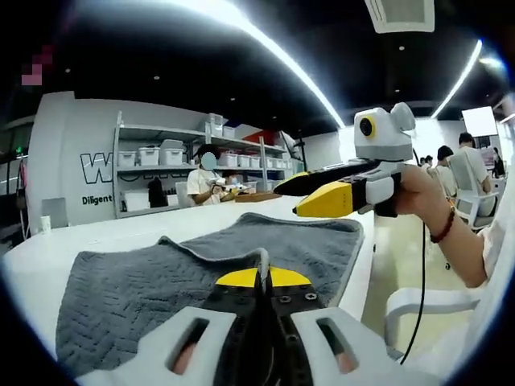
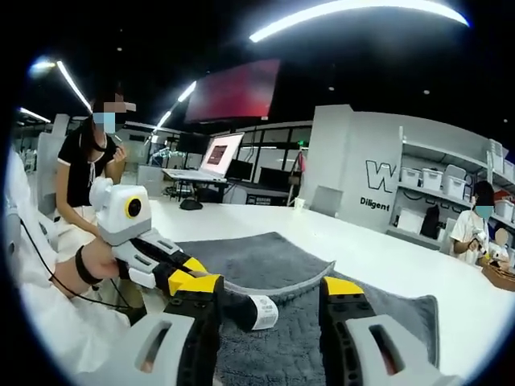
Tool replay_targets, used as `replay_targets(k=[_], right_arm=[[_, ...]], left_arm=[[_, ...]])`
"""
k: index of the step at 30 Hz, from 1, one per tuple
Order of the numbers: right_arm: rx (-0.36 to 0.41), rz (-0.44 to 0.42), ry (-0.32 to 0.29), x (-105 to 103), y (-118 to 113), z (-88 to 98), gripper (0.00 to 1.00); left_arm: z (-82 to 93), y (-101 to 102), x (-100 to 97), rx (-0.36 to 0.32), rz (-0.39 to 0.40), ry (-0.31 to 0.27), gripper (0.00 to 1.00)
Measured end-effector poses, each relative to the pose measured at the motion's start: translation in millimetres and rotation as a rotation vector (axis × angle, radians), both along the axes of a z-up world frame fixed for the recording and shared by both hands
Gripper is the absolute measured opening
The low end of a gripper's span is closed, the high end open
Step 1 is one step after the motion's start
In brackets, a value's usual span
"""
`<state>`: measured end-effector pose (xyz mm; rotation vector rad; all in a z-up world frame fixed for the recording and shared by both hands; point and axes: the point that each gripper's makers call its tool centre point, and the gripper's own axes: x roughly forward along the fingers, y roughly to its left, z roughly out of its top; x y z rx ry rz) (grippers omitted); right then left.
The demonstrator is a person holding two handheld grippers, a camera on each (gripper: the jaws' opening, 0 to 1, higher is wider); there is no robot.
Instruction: Open the folded towel by lifting each exposed corner and separating the folded layers until the towel lies flat within the target outline without major curled edges
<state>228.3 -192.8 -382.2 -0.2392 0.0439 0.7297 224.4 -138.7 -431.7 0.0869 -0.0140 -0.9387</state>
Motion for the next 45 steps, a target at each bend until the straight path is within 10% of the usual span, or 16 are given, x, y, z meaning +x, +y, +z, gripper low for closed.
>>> replay_targets(k=[45], right_arm=[[-0.031,-0.005,0.047,34.4,22.3,-6.2,0.45]], left_arm=[[0.5,6.7,-3.5,-0.017,0.010,-0.001,0.00]])
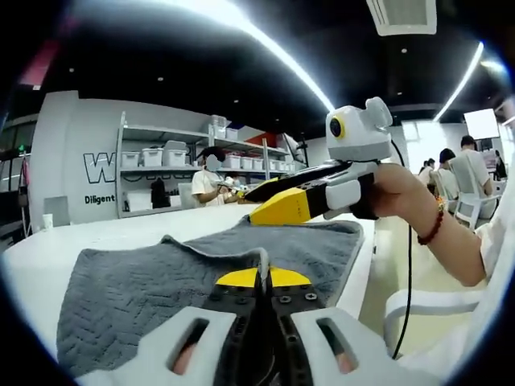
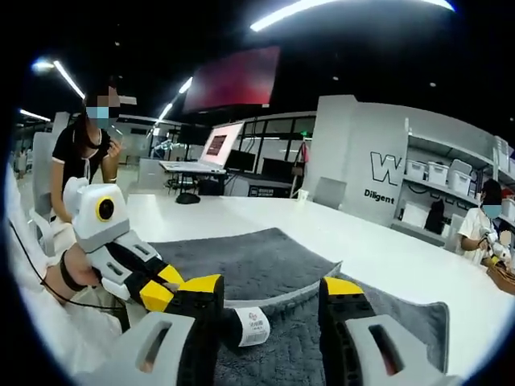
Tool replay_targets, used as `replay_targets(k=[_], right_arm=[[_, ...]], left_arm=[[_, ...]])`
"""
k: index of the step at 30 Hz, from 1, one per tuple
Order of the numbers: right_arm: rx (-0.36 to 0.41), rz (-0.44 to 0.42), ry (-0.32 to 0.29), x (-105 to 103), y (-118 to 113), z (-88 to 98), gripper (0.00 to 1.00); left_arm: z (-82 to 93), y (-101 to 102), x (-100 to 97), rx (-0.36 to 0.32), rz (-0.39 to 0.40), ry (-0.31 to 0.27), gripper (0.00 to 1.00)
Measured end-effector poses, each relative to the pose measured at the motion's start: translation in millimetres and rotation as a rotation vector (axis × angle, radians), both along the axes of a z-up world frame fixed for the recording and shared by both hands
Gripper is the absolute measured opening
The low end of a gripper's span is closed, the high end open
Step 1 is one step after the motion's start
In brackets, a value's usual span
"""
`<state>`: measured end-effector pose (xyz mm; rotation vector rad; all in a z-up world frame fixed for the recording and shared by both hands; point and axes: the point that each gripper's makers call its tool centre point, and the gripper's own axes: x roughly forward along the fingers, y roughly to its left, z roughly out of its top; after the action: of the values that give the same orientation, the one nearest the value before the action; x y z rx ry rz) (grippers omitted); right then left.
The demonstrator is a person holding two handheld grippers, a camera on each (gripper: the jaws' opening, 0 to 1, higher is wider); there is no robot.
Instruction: Open the folded towel by lifting each exposed corner and separating the folded layers until the towel lies flat within the target outline without major curled edges
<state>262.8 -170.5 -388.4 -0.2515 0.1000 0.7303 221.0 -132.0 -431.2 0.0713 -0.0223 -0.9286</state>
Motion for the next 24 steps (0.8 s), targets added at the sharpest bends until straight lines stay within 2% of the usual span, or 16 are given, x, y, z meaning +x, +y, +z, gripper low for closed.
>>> replay_targets(k=[1,11,24], right_arm=[[-0.020,-0.004,-0.004,0.1,1.0,-2.1,0.45],[-0.011,0.009,0.017,7.0,7.0,-2.4,0.45],[-0.015,-0.014,0.047,28.1,5.8,-4.4,0.45]], left_arm=[[1.3,0.8,-0.4,-0.003,0.002,-0.002,0.00],[5.1,3.6,0.4,-0.013,0.006,-0.004,0.00],[7.0,-1.9,0.9,-0.006,-0.002,-0.004,0.00]])
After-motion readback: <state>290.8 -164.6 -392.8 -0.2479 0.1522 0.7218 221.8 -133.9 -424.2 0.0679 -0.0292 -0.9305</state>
